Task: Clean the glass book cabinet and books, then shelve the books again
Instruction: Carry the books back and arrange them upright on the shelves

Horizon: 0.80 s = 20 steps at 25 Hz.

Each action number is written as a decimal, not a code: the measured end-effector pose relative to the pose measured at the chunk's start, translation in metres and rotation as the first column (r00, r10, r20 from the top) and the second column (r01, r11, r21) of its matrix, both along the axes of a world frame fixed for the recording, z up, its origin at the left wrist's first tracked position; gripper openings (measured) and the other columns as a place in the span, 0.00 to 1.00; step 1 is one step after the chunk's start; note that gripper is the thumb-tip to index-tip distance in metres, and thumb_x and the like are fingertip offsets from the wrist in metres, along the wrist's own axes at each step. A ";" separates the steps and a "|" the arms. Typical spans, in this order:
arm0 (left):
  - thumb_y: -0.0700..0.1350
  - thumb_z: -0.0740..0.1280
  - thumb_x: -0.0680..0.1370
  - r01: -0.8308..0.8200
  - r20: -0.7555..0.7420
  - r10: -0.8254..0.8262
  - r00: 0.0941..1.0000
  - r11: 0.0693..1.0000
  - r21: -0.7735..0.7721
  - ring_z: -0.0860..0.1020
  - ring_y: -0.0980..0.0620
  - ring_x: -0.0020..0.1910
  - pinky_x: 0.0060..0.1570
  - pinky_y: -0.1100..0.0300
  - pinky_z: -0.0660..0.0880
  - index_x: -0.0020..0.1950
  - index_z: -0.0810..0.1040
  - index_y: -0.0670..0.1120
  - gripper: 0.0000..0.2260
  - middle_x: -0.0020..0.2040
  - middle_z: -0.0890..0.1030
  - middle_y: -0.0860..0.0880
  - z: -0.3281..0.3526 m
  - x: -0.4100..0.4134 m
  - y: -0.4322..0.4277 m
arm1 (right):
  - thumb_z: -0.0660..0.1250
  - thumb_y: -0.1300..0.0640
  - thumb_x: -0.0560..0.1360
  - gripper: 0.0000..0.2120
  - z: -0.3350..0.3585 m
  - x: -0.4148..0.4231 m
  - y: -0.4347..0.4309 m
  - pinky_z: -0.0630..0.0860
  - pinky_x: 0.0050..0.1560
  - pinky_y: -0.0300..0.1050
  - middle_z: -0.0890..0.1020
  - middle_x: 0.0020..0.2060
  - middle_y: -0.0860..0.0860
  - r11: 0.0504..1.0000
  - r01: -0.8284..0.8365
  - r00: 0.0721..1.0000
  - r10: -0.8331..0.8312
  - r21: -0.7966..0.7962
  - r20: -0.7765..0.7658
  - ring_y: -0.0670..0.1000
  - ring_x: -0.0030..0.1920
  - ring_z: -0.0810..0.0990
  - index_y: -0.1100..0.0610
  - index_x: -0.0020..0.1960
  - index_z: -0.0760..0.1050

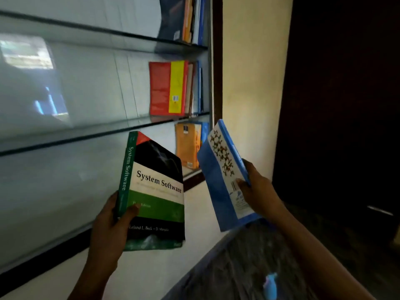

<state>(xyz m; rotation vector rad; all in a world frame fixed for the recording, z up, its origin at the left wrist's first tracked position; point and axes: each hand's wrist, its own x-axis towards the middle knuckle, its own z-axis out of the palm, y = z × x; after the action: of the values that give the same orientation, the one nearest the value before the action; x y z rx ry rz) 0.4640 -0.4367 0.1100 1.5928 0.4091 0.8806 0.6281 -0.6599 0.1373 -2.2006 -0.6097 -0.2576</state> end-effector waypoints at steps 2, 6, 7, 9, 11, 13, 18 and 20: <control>0.36 0.66 0.76 -0.036 0.063 0.035 0.997 0.999 0.019 0.80 0.47 0.47 0.44 0.57 0.74 0.61 0.74 0.53 0.17 0.50 0.81 0.51 0.022 0.034 0.005 | 0.58 0.56 0.80 0.24 0.027 0.047 0.015 0.69 0.33 0.31 0.76 0.58 0.53 0.993 -0.059 0.996 0.052 0.099 0.077 0.45 0.43 0.78 0.50 0.72 0.54; 0.37 0.67 0.75 -0.122 0.224 0.100 0.969 0.989 0.086 0.80 0.48 0.48 0.51 0.50 0.75 0.54 0.76 0.59 0.17 0.50 0.82 0.52 0.083 0.107 0.011 | 0.58 0.57 0.79 0.23 0.097 0.138 0.042 0.69 0.30 0.31 0.76 0.55 0.50 0.922 -0.195 0.974 0.142 0.336 0.176 0.39 0.36 0.74 0.50 0.71 0.55; 0.37 0.66 0.75 -0.153 0.263 0.122 0.957 0.983 0.102 0.80 0.49 0.47 0.52 0.50 0.75 0.52 0.76 0.61 0.17 0.49 0.82 0.54 0.098 0.125 0.013 | 0.58 0.58 0.79 0.23 0.113 0.158 0.049 0.70 0.32 0.31 0.76 0.55 0.49 0.896 -0.228 0.966 0.160 0.382 0.203 0.41 0.37 0.75 0.50 0.71 0.55; 0.37 0.66 0.76 -0.196 0.332 0.144 0.932 0.972 0.129 0.81 0.54 0.45 0.49 0.54 0.75 0.49 0.76 0.63 0.18 0.45 0.82 0.57 0.128 0.157 0.013 | 0.59 0.58 0.79 0.24 0.143 0.190 0.062 0.74 0.35 0.35 0.77 0.55 0.50 0.842 -0.280 0.948 0.169 0.460 0.268 0.45 0.40 0.78 0.50 0.73 0.55; 0.38 0.65 0.77 -0.254 0.396 0.169 0.903 0.952 0.172 0.81 0.55 0.45 0.47 0.55 0.76 0.50 0.75 0.63 0.17 0.45 0.82 0.58 0.157 0.188 0.010 | 0.59 0.58 0.79 0.25 0.171 0.221 0.075 0.77 0.40 0.40 0.78 0.57 0.53 0.779 -0.340 0.926 0.182 0.527 0.330 0.50 0.43 0.80 0.51 0.73 0.55; 0.39 0.65 0.77 -0.323 0.472 0.197 0.860 0.924 0.204 0.80 0.50 0.49 0.50 0.51 0.77 0.53 0.75 0.61 0.15 0.49 0.81 0.56 0.188 0.217 0.005 | 0.59 0.58 0.79 0.24 0.199 0.250 0.088 0.76 0.39 0.32 0.77 0.56 0.51 0.705 -0.423 0.891 0.211 0.569 0.401 0.47 0.42 0.79 0.51 0.73 0.57; 0.42 0.65 0.77 -0.543 0.607 0.306 0.733 0.801 0.253 0.79 0.49 0.49 0.51 0.48 0.77 0.58 0.73 0.57 0.13 0.50 0.80 0.53 0.259 0.272 -0.002 | 0.59 0.60 0.79 0.24 0.269 0.306 0.113 0.73 0.33 0.27 0.74 0.55 0.49 0.513 -0.595 0.801 0.314 0.618 0.510 0.41 0.40 0.75 0.53 0.73 0.57; 0.41 0.65 0.78 -0.624 0.648 0.349 0.677 0.739 0.253 0.78 0.50 0.49 0.51 0.52 0.77 0.62 0.72 0.54 0.14 0.51 0.78 0.51 0.290 0.293 -0.005 | 0.59 0.60 0.79 0.24 0.301 0.330 0.129 0.77 0.40 0.37 0.74 0.58 0.50 0.439 -0.640 0.767 0.328 0.630 0.551 0.46 0.46 0.77 0.54 0.73 0.57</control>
<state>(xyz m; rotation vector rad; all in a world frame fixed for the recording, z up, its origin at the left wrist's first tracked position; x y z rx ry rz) 0.7573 -0.4416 0.4002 1.5469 0.2131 1.9554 0.9581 -0.5304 0.4382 -1.0093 -1.0701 -0.5027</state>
